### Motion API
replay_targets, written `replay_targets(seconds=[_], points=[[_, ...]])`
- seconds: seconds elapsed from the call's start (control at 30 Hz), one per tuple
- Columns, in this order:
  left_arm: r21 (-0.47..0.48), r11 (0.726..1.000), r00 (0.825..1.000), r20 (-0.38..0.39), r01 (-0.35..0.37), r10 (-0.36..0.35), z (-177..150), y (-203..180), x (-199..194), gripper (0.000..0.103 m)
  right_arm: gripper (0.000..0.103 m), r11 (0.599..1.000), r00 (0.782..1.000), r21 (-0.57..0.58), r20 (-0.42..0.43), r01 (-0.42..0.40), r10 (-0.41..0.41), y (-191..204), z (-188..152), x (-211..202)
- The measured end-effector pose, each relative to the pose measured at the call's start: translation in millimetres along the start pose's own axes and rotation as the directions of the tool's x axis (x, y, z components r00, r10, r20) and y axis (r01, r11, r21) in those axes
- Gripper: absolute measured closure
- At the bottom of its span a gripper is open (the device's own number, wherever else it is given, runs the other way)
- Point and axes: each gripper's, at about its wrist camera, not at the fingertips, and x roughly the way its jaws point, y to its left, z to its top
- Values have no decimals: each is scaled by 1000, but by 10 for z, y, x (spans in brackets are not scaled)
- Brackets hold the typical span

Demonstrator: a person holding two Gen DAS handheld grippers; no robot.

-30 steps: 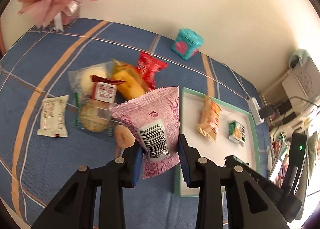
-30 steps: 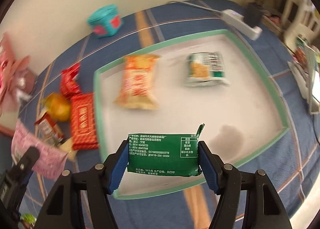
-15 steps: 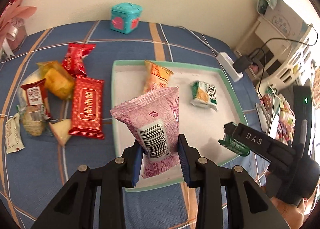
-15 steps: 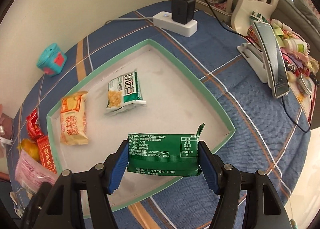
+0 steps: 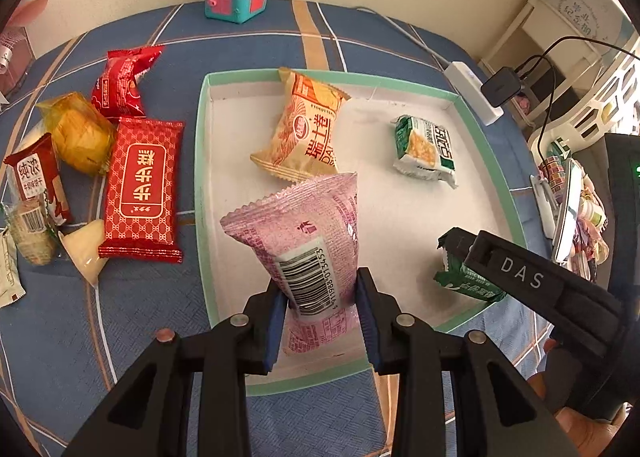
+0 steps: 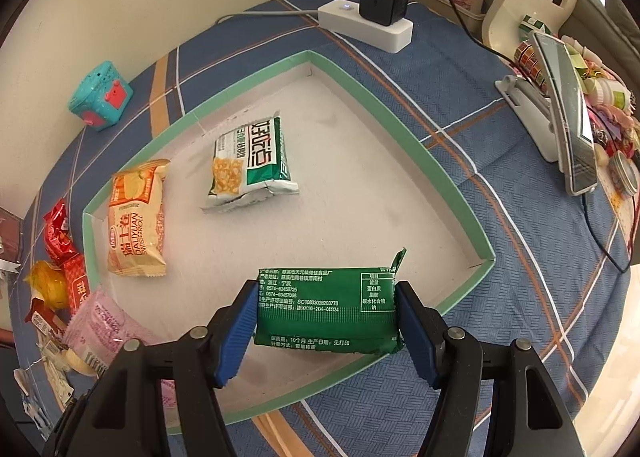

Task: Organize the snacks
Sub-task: 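Lower both packs into the tray and open both grippers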

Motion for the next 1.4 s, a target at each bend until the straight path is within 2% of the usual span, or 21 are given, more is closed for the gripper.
replay_targets(seconds=[0.67,0.8,0.9,1.17,1.4], points=[[18,1000,1000,8,-3,3,96,12,101,67,32,1000,1000,-8,5,-17,17,41,39,71],[20,1000,1000,6,4,-4,101,-12,55,50,32,1000,1000,-14,9,-21,21,26,38,38],[32,999,1000,13,8,-9,110,-48,-4,49,31,1000,999,-11,13,-29,30,16,42,6],[42,999,998,49,-30,27,148,-48,-242,48,31,999,996,-26,78,-39,41,29,60,-222],[-31,994,991,75,-109,111,199,186,-394,48,31,998,995,-47,92,-37,41,64,48,-285]])
